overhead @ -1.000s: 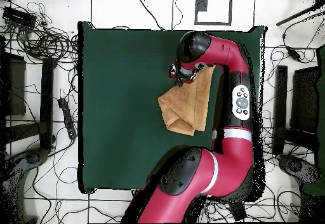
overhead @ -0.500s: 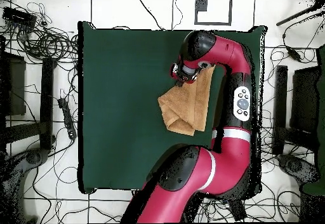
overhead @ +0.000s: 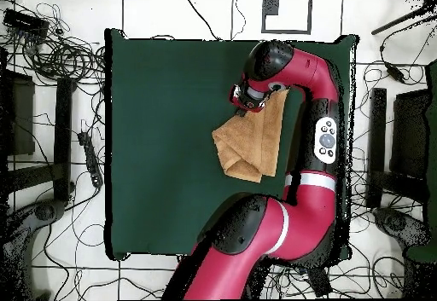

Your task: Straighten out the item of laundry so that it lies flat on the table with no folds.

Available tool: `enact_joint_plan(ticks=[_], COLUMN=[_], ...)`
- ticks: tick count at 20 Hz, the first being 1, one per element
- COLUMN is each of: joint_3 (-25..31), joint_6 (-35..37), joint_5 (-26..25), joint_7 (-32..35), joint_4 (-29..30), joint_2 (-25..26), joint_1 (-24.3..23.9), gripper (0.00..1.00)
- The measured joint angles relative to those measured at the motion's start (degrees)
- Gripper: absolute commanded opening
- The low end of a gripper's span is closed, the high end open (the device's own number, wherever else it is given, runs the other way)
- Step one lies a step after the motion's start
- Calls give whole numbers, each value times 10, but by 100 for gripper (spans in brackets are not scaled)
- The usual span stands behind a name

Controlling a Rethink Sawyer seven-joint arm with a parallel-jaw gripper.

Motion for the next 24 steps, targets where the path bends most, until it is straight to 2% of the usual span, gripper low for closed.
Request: enact_joint_plan(ticks=[10, 24], joint_3=[-5, -15], joint_6=[-7, -73], joint_5=[3, 0], joint_7=[0, 0], joint_4=[10, 94], joint_2=[-4, -49], joint_1=[0, 0], gripper=[0, 0])
